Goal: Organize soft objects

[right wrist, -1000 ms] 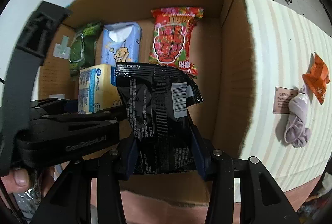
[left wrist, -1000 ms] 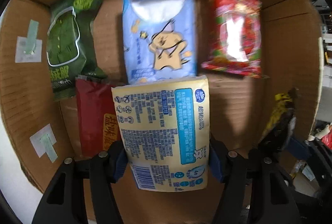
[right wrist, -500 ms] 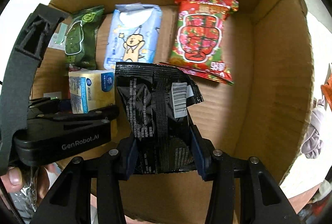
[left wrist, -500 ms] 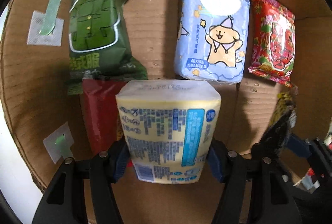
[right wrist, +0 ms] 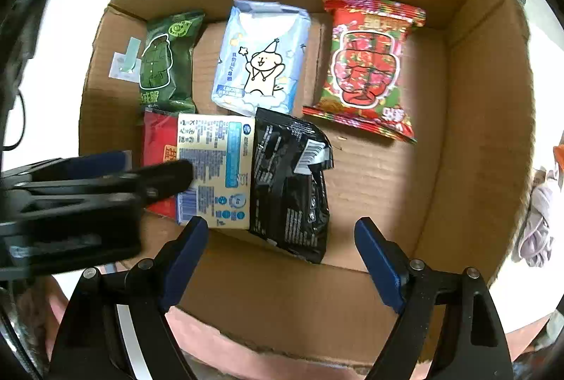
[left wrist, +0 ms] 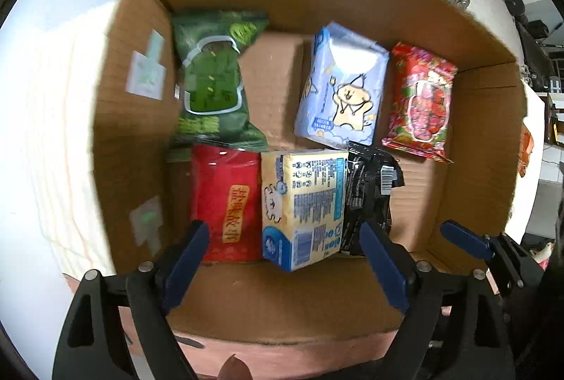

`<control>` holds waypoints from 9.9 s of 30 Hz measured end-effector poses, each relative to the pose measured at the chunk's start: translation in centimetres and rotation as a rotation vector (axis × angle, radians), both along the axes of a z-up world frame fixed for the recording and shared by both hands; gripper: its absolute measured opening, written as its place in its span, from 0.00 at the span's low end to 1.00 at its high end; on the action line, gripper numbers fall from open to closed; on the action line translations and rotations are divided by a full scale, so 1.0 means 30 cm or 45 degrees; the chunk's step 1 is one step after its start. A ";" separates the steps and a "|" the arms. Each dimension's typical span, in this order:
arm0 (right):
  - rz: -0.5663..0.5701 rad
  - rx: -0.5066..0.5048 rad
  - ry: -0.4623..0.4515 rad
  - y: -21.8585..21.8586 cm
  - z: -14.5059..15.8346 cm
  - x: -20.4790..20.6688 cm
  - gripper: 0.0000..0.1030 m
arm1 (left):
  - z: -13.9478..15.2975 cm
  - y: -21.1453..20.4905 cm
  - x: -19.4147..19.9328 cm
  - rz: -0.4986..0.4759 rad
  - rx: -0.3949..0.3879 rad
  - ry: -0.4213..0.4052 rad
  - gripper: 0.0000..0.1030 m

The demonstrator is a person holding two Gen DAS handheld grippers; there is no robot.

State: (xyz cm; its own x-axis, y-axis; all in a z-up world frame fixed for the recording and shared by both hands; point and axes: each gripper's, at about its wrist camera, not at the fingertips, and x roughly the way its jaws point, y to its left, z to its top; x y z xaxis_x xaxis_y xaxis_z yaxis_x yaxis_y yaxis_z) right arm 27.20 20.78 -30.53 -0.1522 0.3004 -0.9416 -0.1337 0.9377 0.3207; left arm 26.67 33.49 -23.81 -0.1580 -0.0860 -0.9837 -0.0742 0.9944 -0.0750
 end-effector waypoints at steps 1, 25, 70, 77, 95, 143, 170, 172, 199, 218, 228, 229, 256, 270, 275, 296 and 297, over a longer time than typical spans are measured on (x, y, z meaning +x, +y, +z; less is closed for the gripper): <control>-0.001 -0.013 -0.007 -0.010 0.009 -0.006 0.86 | 0.021 0.005 -0.006 0.002 0.009 -0.022 0.92; -0.003 -0.182 -0.299 -0.088 0.262 -0.147 1.00 | 0.284 -0.035 -0.245 0.151 0.211 -0.485 0.97; -0.573 0.037 -0.055 -1.398 -0.044 0.196 0.74 | -0.334 -1.151 0.073 0.061 -0.056 0.043 0.32; -0.586 -0.038 0.060 -1.272 -0.166 0.353 0.63 | -0.319 -1.115 0.102 0.090 -0.023 0.022 0.32; -0.449 0.004 -0.063 -1.186 0.012 0.163 0.29 | 0.153 -0.965 -0.009 -0.035 -0.165 -0.267 0.29; 0.061 -0.276 -0.023 -0.066 -0.072 0.054 0.52 | -0.146 -0.064 0.344 -0.121 0.152 0.033 0.44; -0.157 -0.251 -0.398 -0.227 0.271 -0.110 0.98 | 0.308 -0.004 -0.178 0.099 0.185 -0.570 0.95; -0.162 -0.253 -0.413 -0.233 0.281 -0.125 1.00 | 0.331 -0.015 -0.203 0.099 0.198 -0.598 0.95; -0.224 -0.144 -0.741 -0.424 0.790 -0.598 1.00 | 0.768 -0.201 -0.663 0.087 0.159 -0.855 0.95; -0.170 -0.158 -0.915 -0.490 1.086 -0.914 1.00 | 0.957 -0.286 -0.891 0.048 0.192 -0.973 0.95; -0.242 -0.185 -0.948 -0.526 1.097 -0.901 1.00 | 0.963 -0.289 -0.887 0.067 0.227 -1.004 0.95; -0.249 -0.195 -0.953 -0.526 1.093 -0.896 1.00 | 0.963 -0.289 -0.891 0.067 0.231 -1.007 0.95; -0.304 -0.248 -0.984 -0.557 1.112 -0.857 1.00 | 0.965 -0.308 -0.811 0.052 0.200 -1.020 0.95; -0.306 -0.269 -0.984 -0.568 1.115 -0.855 1.00 | 0.976 -0.324 -0.803 0.048 0.184 -1.006 0.95; -0.307 -0.272 -0.989 -0.572 1.114 -0.856 1.00 | 0.970 -0.321 -0.805 0.052 0.183 -1.003 0.95; -0.282 -0.278 -0.992 -0.593 1.125 -0.866 1.00 | 0.955 -0.308 -0.817 0.059 0.188 -1.000 0.95; -0.280 -0.278 -0.992 -0.593 1.124 -0.866 1.00 | 0.957 -0.307 -0.817 0.061 0.189 -1.000 0.95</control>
State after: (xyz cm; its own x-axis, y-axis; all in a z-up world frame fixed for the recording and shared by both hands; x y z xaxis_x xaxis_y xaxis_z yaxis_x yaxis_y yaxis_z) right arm 1.21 3.00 3.19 0.6069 0.0455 -0.7935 -0.0486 0.9986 0.0201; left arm 2.15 24.28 4.89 0.5863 0.0651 -0.8075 -0.0973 0.9952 0.0096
